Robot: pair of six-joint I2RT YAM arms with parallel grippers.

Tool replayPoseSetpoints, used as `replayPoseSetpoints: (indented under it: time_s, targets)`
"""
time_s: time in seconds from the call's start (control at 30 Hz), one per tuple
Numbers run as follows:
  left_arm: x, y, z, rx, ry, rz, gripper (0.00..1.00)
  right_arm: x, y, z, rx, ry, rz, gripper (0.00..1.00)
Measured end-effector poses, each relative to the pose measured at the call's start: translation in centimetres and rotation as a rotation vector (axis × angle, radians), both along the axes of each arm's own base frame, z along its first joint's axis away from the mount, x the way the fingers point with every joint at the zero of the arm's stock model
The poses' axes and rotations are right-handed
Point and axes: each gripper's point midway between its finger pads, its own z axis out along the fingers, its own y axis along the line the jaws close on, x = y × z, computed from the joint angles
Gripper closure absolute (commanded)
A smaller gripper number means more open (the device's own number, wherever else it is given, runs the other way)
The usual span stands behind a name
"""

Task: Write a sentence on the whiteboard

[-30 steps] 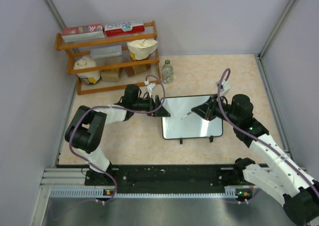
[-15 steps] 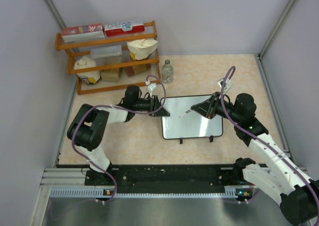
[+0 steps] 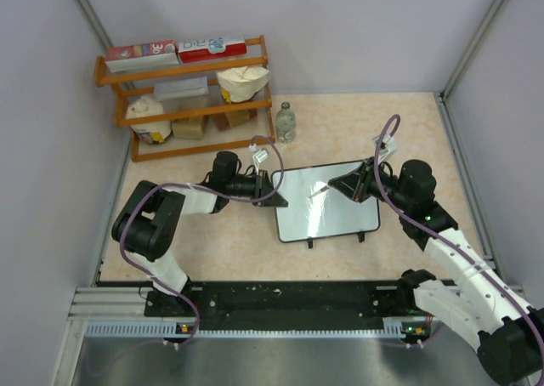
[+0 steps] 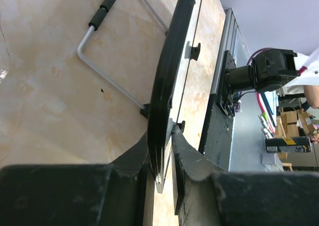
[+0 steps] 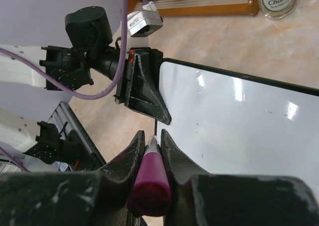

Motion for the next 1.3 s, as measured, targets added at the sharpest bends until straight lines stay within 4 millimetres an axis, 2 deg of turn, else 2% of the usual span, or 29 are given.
replayPoseSetpoints:
  time_s: [0.17,0.3,0.33,0.5,0.53,0.73,1.13,1.3]
  targets:
    - [-0.3,0.1,0.0,0.003,-0.004,-0.011,0.99,0.2,-0.3,-0.3,-0.019,-0.004,-0.017,1.00]
    - [-0.4,0.2,-0.1,0.009,-0.004,-0.015,0.85,0.2,-0.6,-0.1,-0.029,-0.023,-0.033,1.00]
    - [-0.4,0.2,-0.1,0.010,-0.005,-0.016,0.78,0.2,-0.7,0.0,-0.031,-0.031,-0.037,1.00]
    - [-0.5,0.5,-0.6,0.039,0.006,-0.001,0.66,0.4,-1.0,0.0,-0.043,-0.045,-0.052,1.00]
    - [-0.6,0.6,-0.8,0.047,0.014,0.000,0.60,0.4,-1.0,0.0,-0.045,-0.044,-0.054,1.00]
    - [-0.9,1.0,-1.7,0.082,0.032,0.020,0.45,0.5,-1.1,-0.2,-0.056,-0.045,-0.059,1.00]
    - [-0.4,1.8,-0.3,0.114,-0.061,0.089,0.33,0.5,-1.3,-0.6,-0.068,-0.035,-0.067,1.00]
    - [-0.2,2.6,-0.4,0.155,-0.082,0.142,0.24,0.3,-1.5,-1.1,-0.082,-0.017,-0.070,1.00]
